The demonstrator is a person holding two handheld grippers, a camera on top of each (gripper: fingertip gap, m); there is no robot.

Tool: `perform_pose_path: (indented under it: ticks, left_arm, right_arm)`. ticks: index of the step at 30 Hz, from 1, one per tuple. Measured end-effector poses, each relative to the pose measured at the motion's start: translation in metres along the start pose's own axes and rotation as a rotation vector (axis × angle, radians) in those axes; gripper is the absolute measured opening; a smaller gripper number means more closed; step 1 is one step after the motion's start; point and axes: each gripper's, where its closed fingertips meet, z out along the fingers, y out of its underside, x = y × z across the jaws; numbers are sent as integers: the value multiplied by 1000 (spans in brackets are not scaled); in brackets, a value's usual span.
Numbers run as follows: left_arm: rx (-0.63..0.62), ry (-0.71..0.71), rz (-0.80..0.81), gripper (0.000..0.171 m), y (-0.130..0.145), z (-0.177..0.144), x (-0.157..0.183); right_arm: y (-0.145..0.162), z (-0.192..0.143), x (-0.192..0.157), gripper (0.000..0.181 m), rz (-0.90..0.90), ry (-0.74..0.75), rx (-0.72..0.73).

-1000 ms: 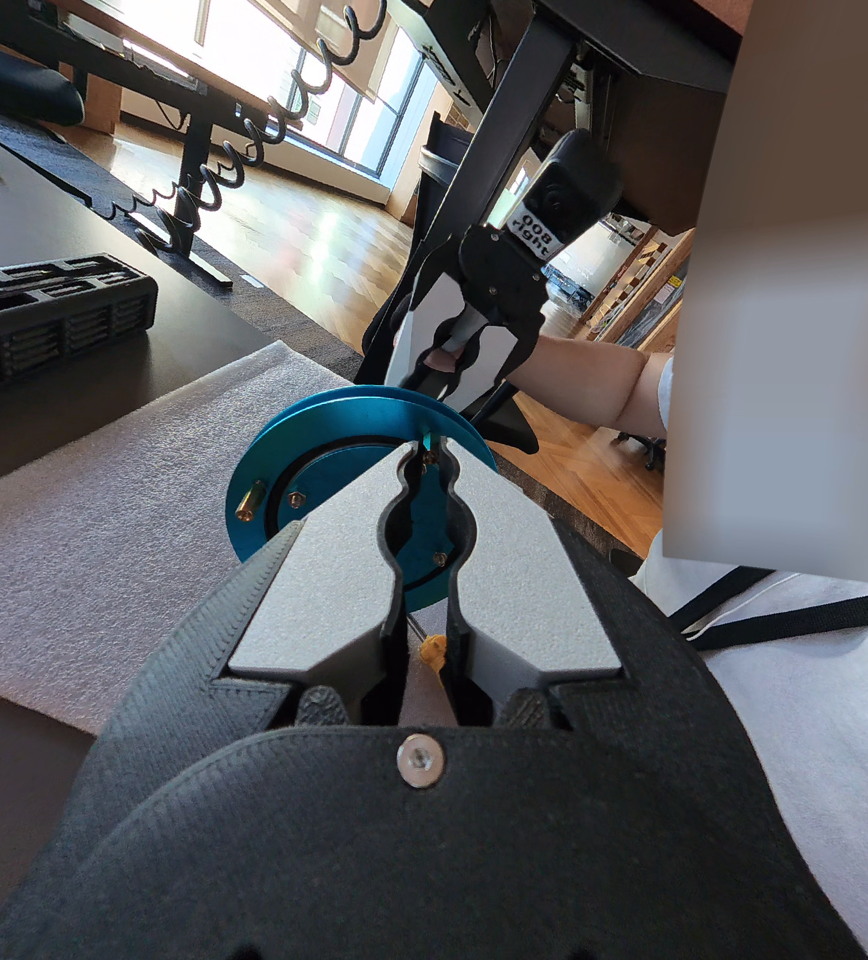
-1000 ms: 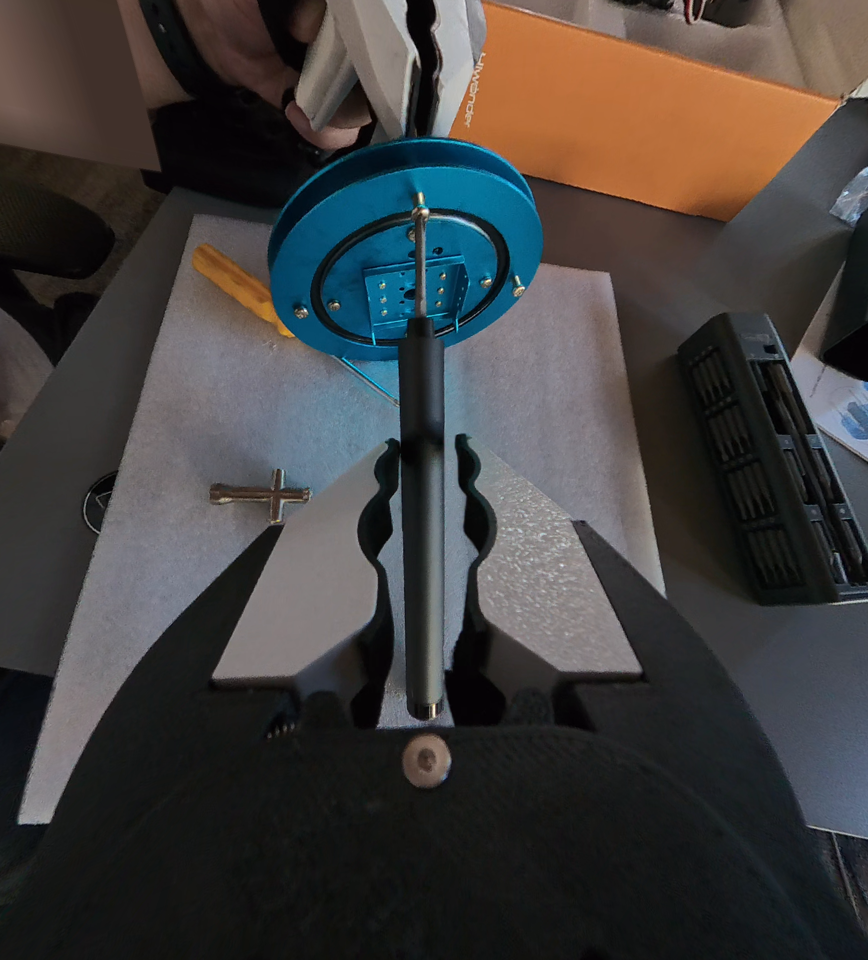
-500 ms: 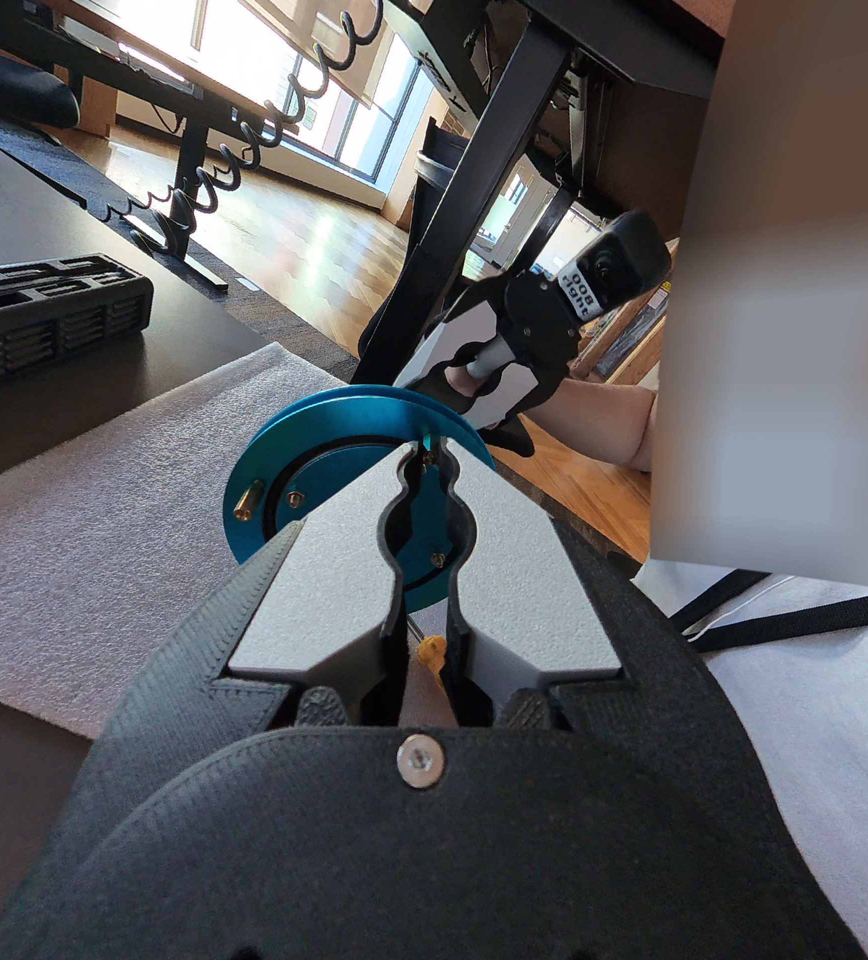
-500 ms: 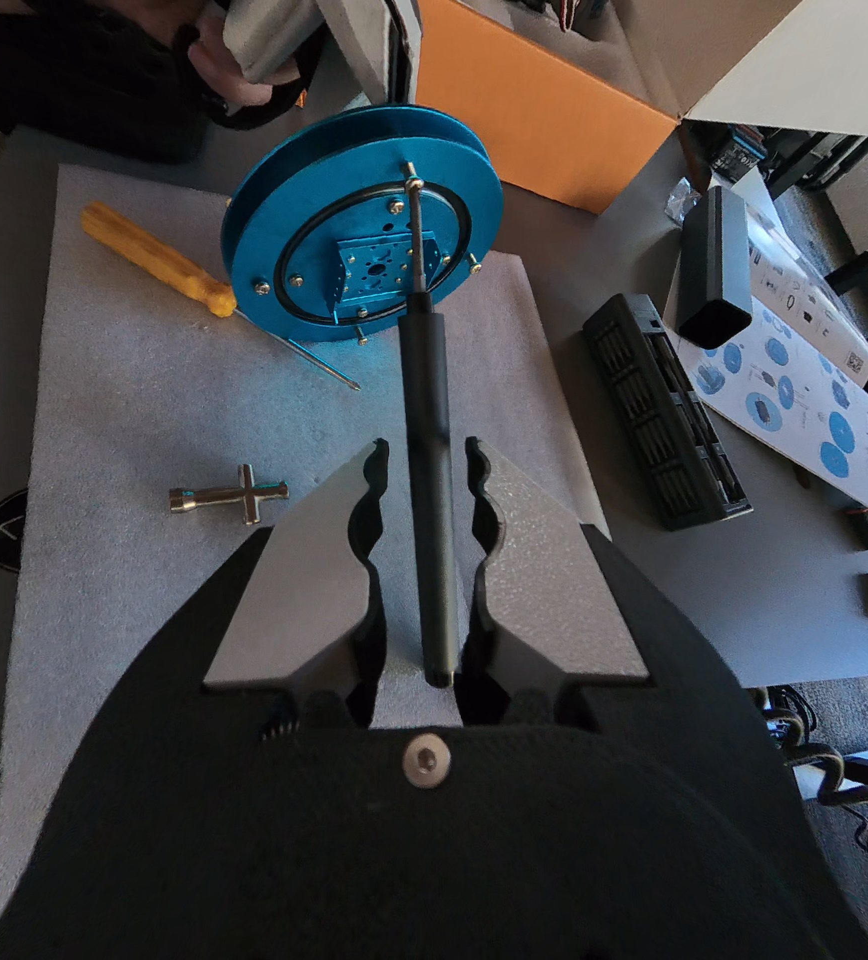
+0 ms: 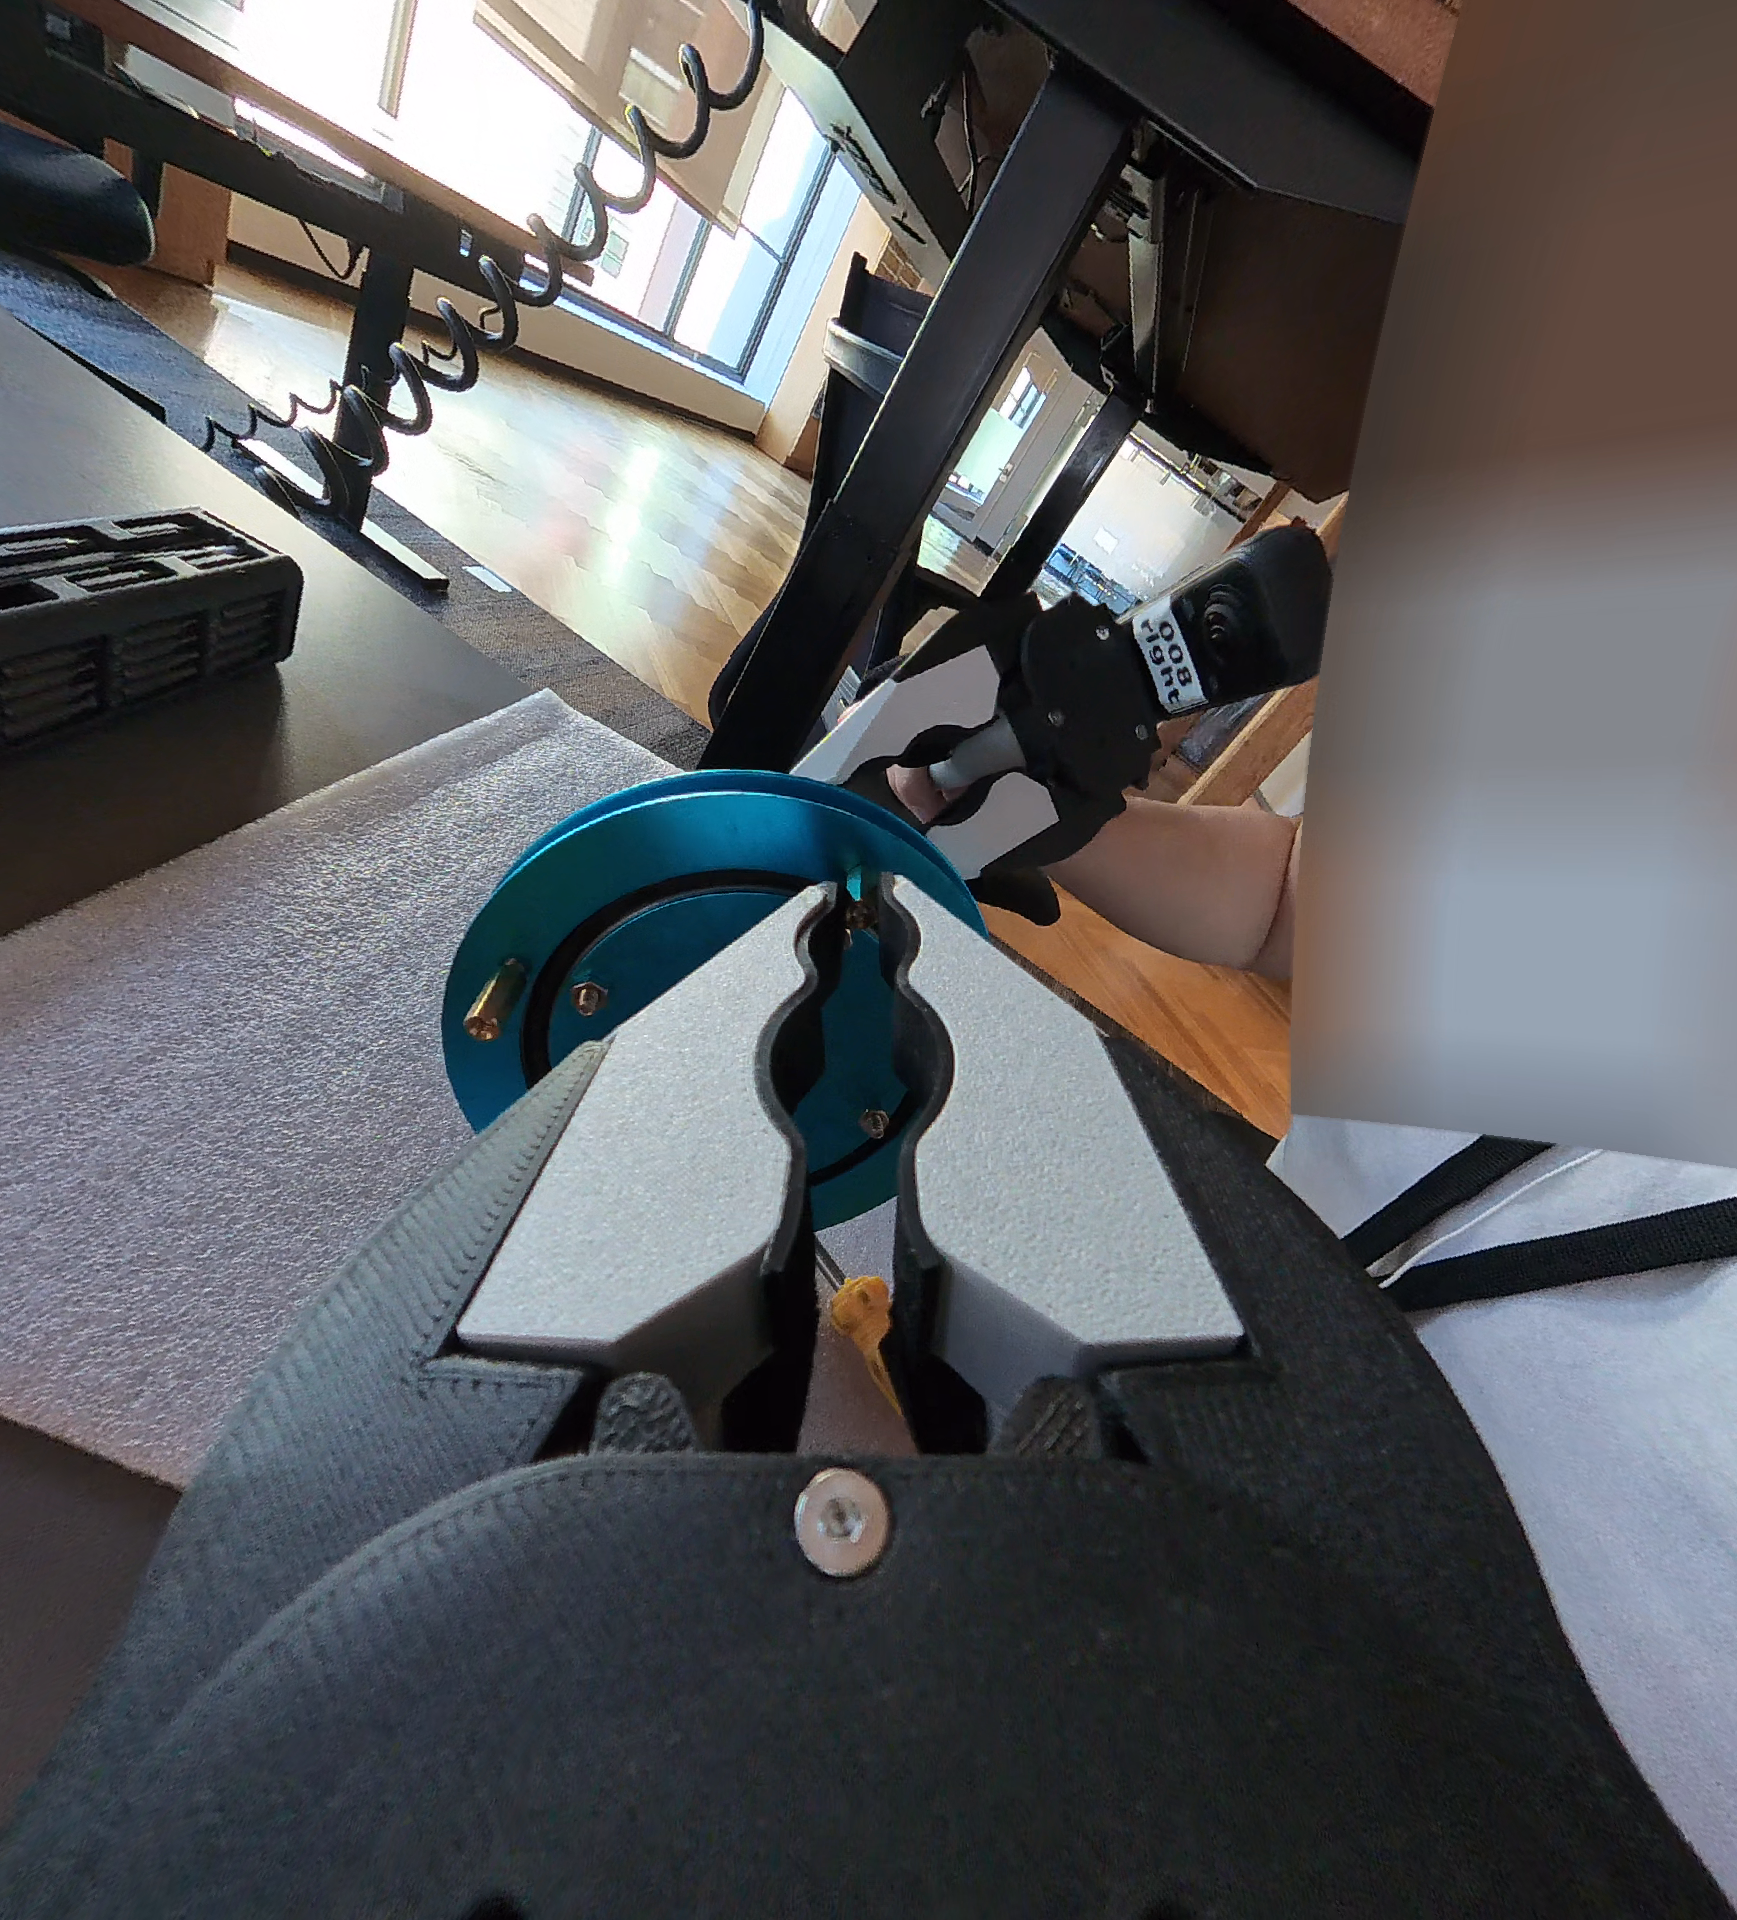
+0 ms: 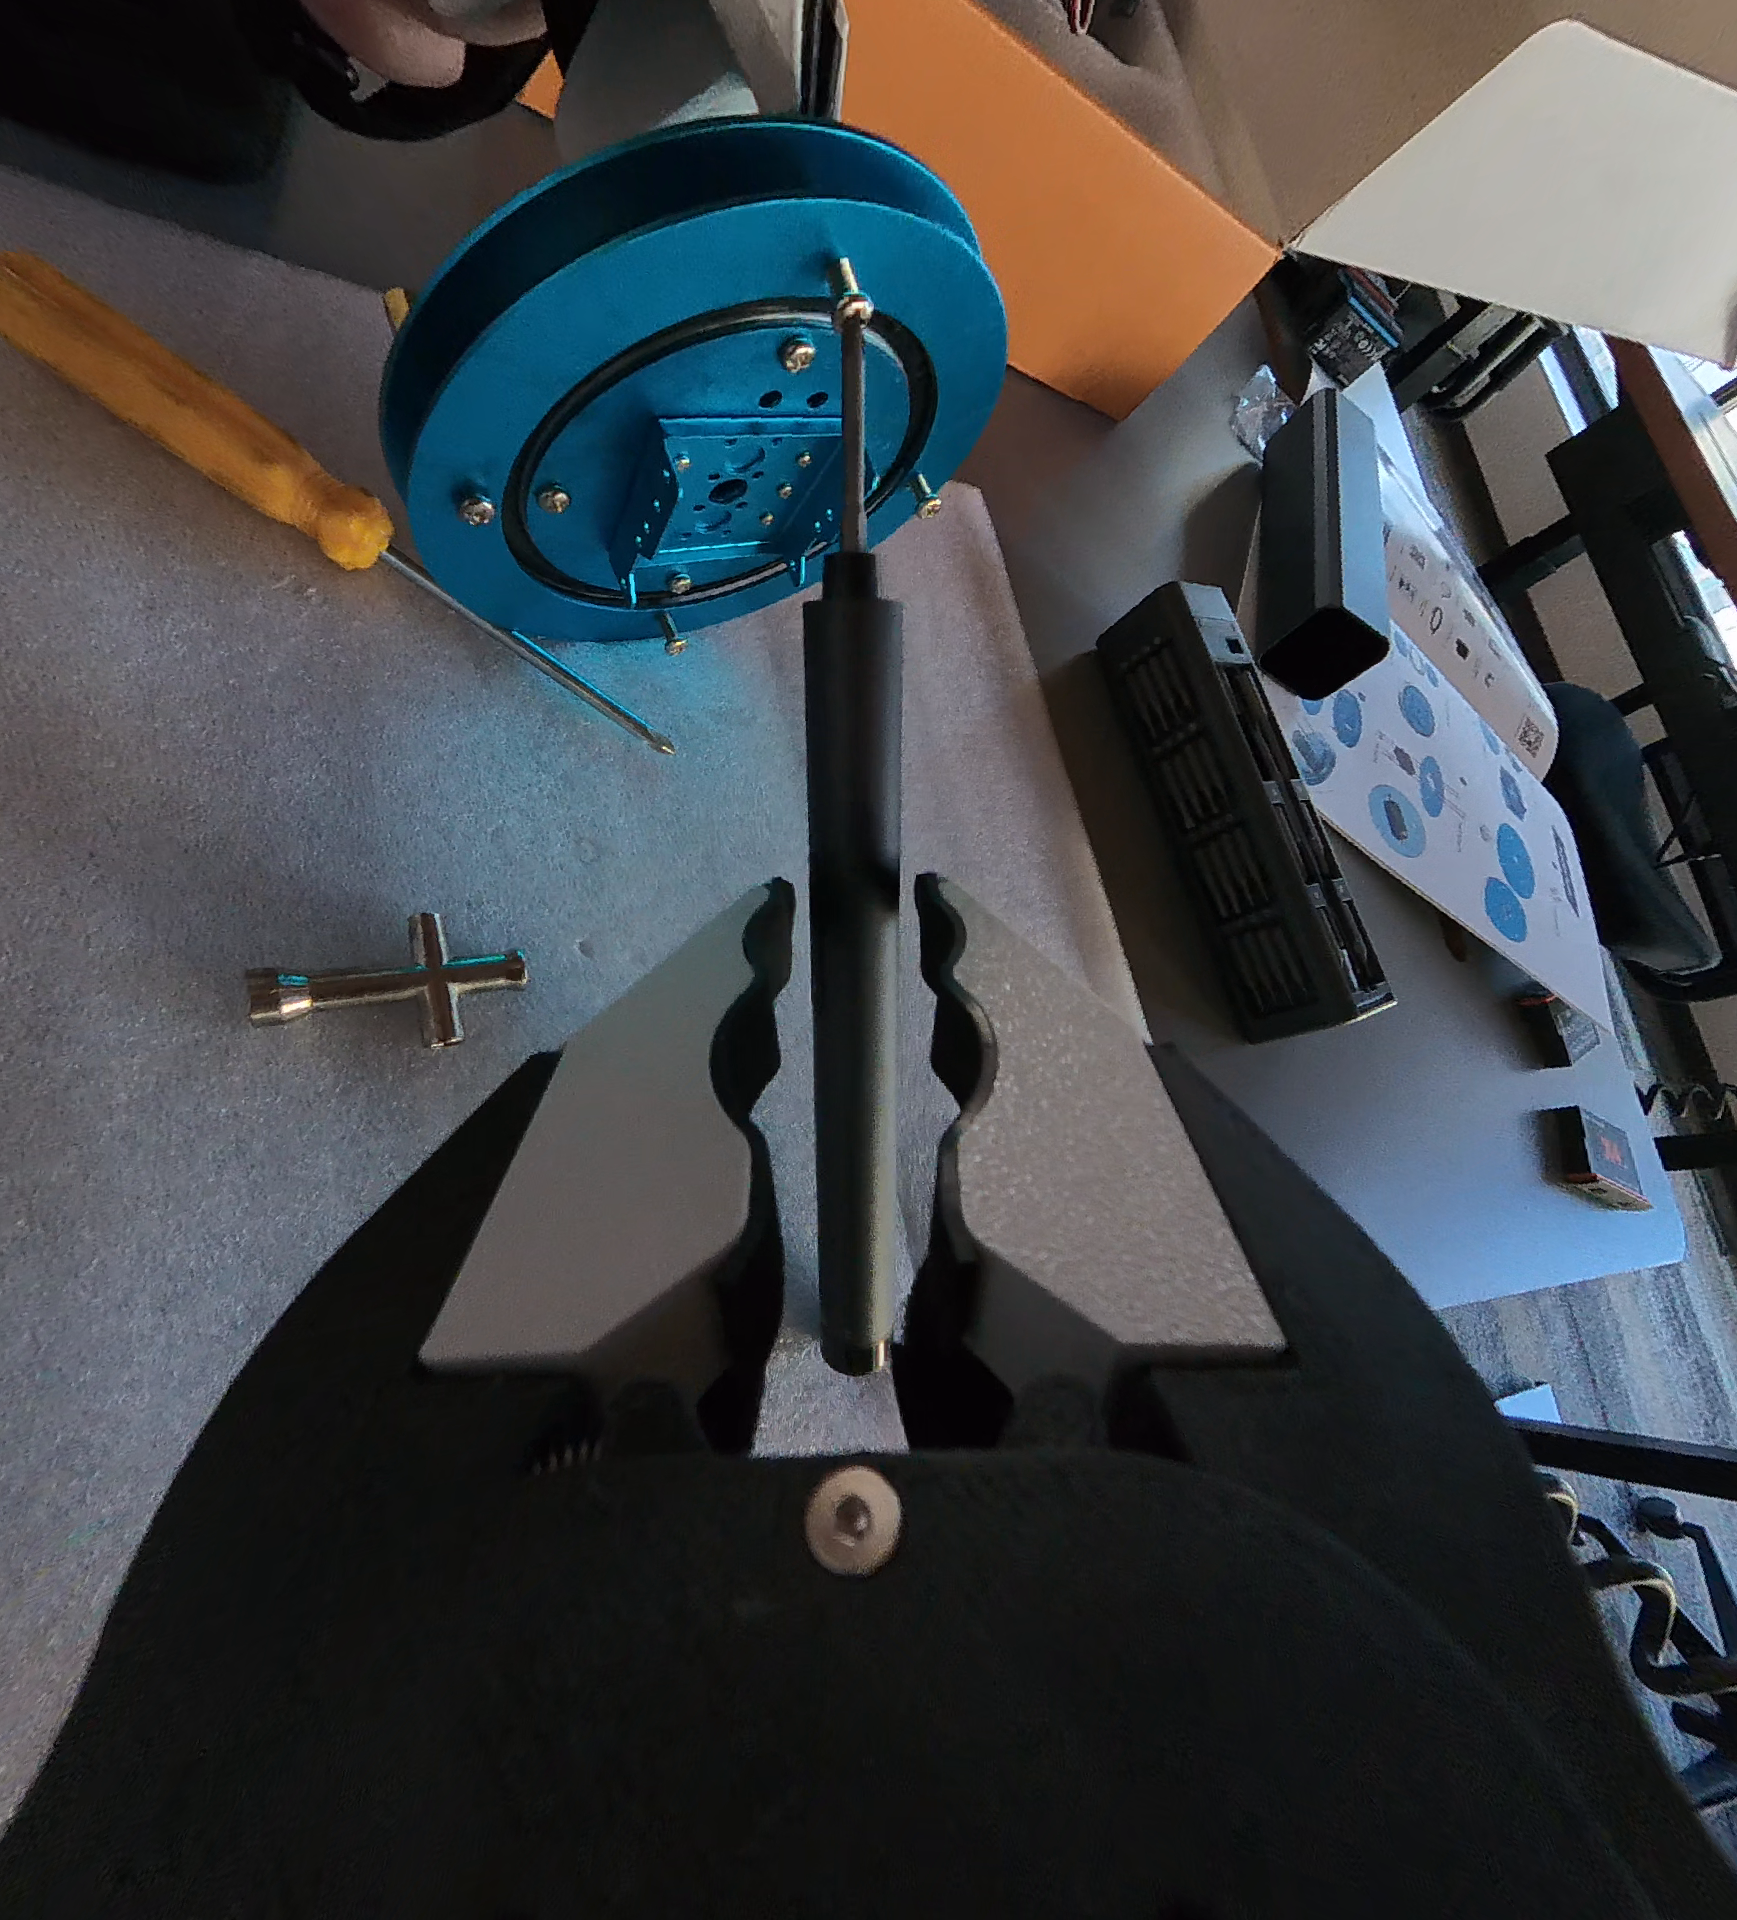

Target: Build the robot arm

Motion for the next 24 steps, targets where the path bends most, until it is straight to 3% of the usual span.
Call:
perform_pose_path:
  ticks: [7, 24]
  left_arm:
    - [3, 3, -4, 4, 0, 0, 0]
    - [7, -4, 0, 4, 0, 0, -1]
  right_arm:
    - [0, 0, 0, 16, -31, 42, -1]
    - [2, 2, -2, 16, 128, -207, -83]
